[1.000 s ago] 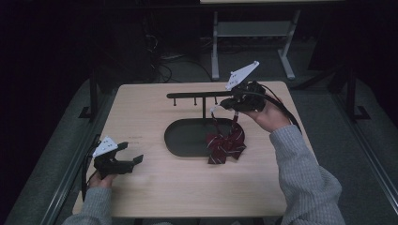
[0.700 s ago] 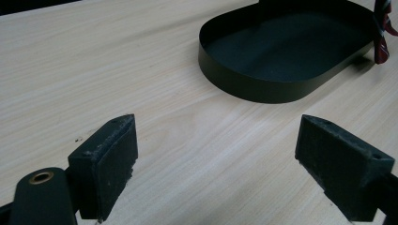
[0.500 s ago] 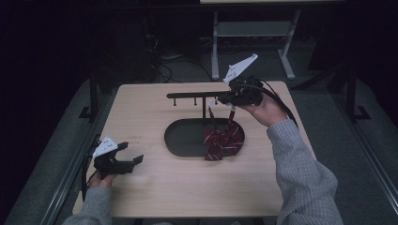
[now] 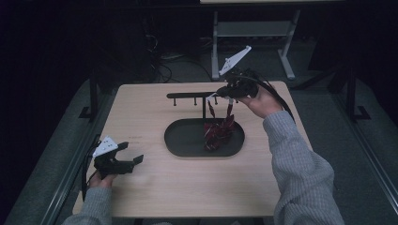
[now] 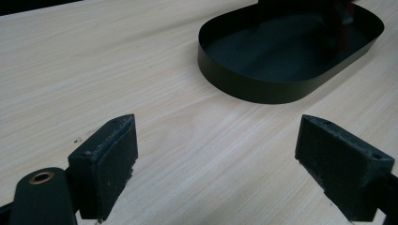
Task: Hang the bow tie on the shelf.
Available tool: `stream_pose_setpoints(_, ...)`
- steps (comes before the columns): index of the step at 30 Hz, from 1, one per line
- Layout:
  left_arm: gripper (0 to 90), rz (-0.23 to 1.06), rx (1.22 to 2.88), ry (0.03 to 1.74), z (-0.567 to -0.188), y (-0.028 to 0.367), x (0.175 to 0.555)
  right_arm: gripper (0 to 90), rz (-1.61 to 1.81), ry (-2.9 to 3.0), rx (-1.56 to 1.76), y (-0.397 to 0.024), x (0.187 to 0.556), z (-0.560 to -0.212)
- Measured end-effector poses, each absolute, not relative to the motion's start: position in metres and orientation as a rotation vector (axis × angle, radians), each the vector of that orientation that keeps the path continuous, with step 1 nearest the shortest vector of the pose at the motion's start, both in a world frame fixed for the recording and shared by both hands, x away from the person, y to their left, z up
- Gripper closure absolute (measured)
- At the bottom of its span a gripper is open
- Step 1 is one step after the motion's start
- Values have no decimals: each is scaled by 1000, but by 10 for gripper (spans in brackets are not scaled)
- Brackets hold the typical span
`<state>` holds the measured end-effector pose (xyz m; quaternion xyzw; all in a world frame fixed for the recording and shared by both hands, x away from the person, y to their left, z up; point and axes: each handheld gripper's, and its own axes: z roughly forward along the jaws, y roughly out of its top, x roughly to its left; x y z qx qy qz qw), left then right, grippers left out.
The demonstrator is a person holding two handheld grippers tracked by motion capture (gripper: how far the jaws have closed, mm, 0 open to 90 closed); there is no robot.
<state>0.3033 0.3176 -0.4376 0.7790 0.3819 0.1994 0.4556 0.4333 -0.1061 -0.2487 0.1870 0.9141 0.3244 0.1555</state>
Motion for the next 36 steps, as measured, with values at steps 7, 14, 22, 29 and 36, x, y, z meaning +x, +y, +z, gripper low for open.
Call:
stream_pose_setpoints(7, 130, 491, 1926, 945, -438, 318, 303, 884, 885, 2633, 566, -103, 445, -260)
stream_pose_setpoints(14, 130, 490, 1925, 944, -438, 318, 303, 883, 866, 2639, 591, -103, 454, -268)
stream_pose_setpoints(22, 130, 493, 1923, 941, -438, 317, 303, 882, 862, 2640, 606, -105, 459, -274)
stream_pose_setpoints(29, 130, 489, 1927, 944, -438, 317, 303, 880, 855, 2642, 624, -105, 462, -276)
stream_pose_setpoints(36, 130, 487, 1927, 946, -438, 317, 303, 874, 855, 2639, 615, -105, 463, -277)
